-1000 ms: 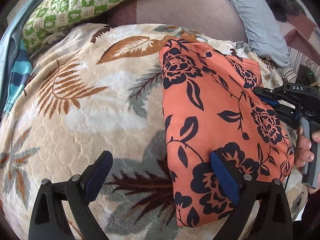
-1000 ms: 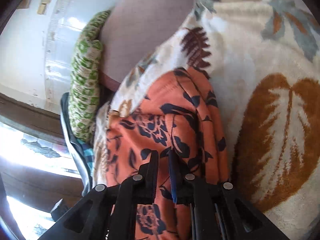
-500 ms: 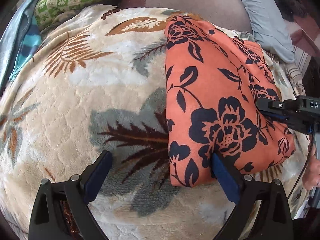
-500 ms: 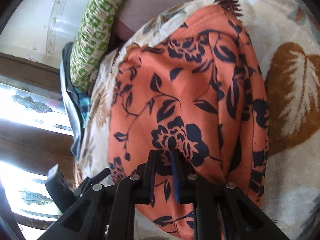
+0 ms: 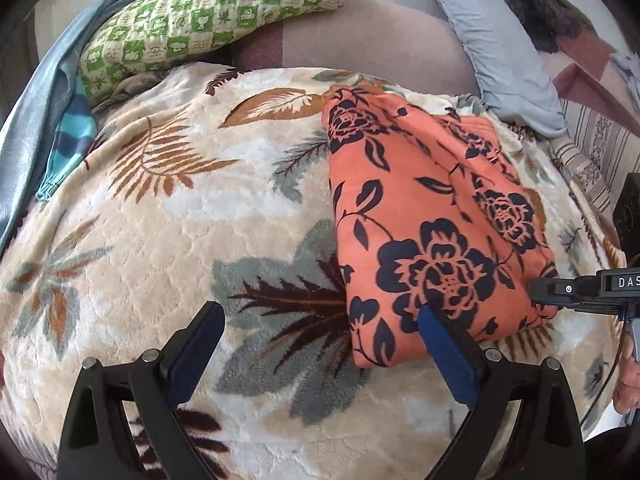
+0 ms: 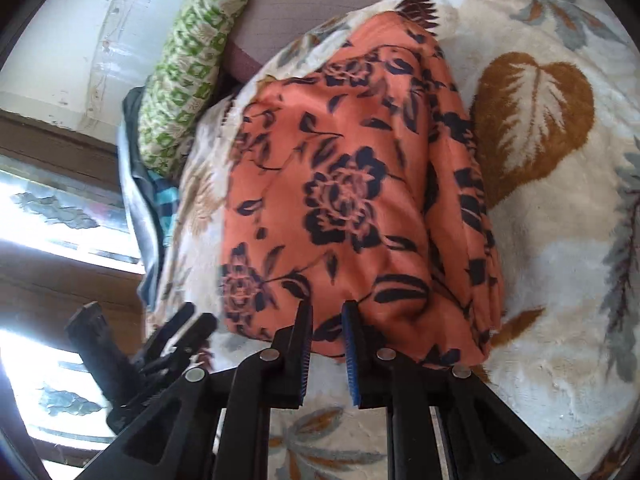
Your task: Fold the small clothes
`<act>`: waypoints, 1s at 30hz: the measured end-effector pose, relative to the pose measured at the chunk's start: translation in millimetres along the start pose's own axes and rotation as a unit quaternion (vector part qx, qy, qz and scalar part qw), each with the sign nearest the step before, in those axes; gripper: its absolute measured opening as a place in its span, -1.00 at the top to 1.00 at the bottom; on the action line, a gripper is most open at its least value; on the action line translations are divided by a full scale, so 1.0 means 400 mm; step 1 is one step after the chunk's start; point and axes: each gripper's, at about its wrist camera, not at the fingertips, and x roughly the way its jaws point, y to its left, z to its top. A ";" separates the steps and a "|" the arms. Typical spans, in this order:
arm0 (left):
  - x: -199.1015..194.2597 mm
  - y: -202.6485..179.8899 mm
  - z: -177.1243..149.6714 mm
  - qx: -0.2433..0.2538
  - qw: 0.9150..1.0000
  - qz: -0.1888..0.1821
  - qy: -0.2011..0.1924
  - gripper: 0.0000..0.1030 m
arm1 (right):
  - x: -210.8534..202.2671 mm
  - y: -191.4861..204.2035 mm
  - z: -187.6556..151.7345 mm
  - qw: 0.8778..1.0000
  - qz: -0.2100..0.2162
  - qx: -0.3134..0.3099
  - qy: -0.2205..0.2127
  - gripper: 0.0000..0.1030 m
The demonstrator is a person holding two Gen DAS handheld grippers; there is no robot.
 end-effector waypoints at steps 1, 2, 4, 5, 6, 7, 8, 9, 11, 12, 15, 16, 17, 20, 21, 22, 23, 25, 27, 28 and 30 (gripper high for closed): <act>0.024 0.003 -0.006 -0.004 1.000 -0.002 0.006 -0.90 | 0.018 -0.016 -0.003 1.000 0.011 0.011 0.000 0.66; 0.045 0.011 -0.010 -0.017 1.000 -0.013 0.022 -0.91 | 0.023 -0.029 -0.004 1.000 0.020 0.022 -0.007 0.66; 0.054 0.027 -0.003 -0.038 0.998 -0.036 0.034 -0.91 | 0.014 -0.024 0.000 1.000 0.018 0.024 -0.009 0.67; 0.047 0.029 -0.001 -0.032 0.998 -0.039 0.033 -0.91 | 0.010 -0.016 0.002 1.000 0.013 0.014 -0.008 0.67; 0.039 0.031 -0.001 -0.026 0.999 -0.038 0.028 -0.91 | 0.007 -0.010 0.007 1.000 0.007 0.007 -0.005 0.67; 0.033 0.033 -0.001 -0.024 0.999 -0.037 0.025 -0.91 | 0.004 -0.005 0.013 1.000 0.005 0.006 -0.002 0.67; 0.029 0.036 0.000 -0.027 0.999 -0.039 0.025 -0.91 | 0.000 -0.001 0.023 1.000 0.009 0.009 -0.004 0.67; 0.026 0.038 0.002 -0.031 0.998 -0.043 0.025 -0.90 | -0.007 0.006 0.035 1.000 0.016 0.011 -0.012 0.66; 0.018 0.036 0.005 -0.034 0.998 -0.044 0.020 -0.90 | -0.028 0.026 0.067 0.999 0.020 0.000 -0.042 0.66; 0.013 0.034 0.009 -0.031 0.998 -0.042 0.018 -0.90 | -0.040 0.036 0.089 0.998 0.016 -0.009 -0.061 0.66; -0.005 0.022 0.027 -0.014 0.999 -0.041 0.001 -0.89 | -0.046 0.045 0.175 0.995 0.000 -0.009 -0.099 0.66; -0.006 0.020 0.033 -0.008 0.999 -0.037 -0.002 -0.89 | -0.041 0.044 0.207 0.995 -0.001 -0.002 -0.103 0.66; -0.004 0.019 0.039 -0.004 0.999 -0.033 -0.003 -0.89 | -0.029 0.046 0.242 0.995 0.001 0.005 -0.104 0.66; 0.014 0.018 0.048 0.002 0.999 -0.035 0.004 -0.89 | 0.029 0.054 0.352 0.993 -0.041 0.005 -0.107 0.66; 0.024 0.018 0.048 0.002 0.999 -0.037 0.009 -0.90 | 0.053 0.041 0.386 0.992 -0.067 0.010 -0.104 0.66; 0.031 0.020 0.046 0.002 0.999 -0.043 0.012 -0.90 | 0.074 0.021 0.414 0.991 -0.084 0.016 -0.105 0.66; 0.034 0.023 0.045 0.001 0.999 -0.048 0.014 -0.90 | 0.091 0.001 0.438 0.991 -0.085 0.020 -0.103 0.69; 0.032 0.026 0.044 0.003 0.999 -0.046 0.018 -0.90 | 0.089 -0.018 0.469 0.987 -0.098 0.035 -0.123 0.76; 0.030 0.030 0.040 0.004 0.999 -0.046 0.024 -0.90 | 0.085 -0.010 0.481 0.985 -0.115 0.051 -0.114 0.75; 0.029 0.034 0.038 0.002 0.999 -0.047 0.026 -0.90 | 0.079 0.011 0.480 0.985 -0.119 0.046 -0.115 0.71; 0.027 0.043 0.035 -0.005 0.998 -0.049 0.028 -0.90 | 0.056 0.075 0.463 0.983 -0.126 0.004 -0.131 0.64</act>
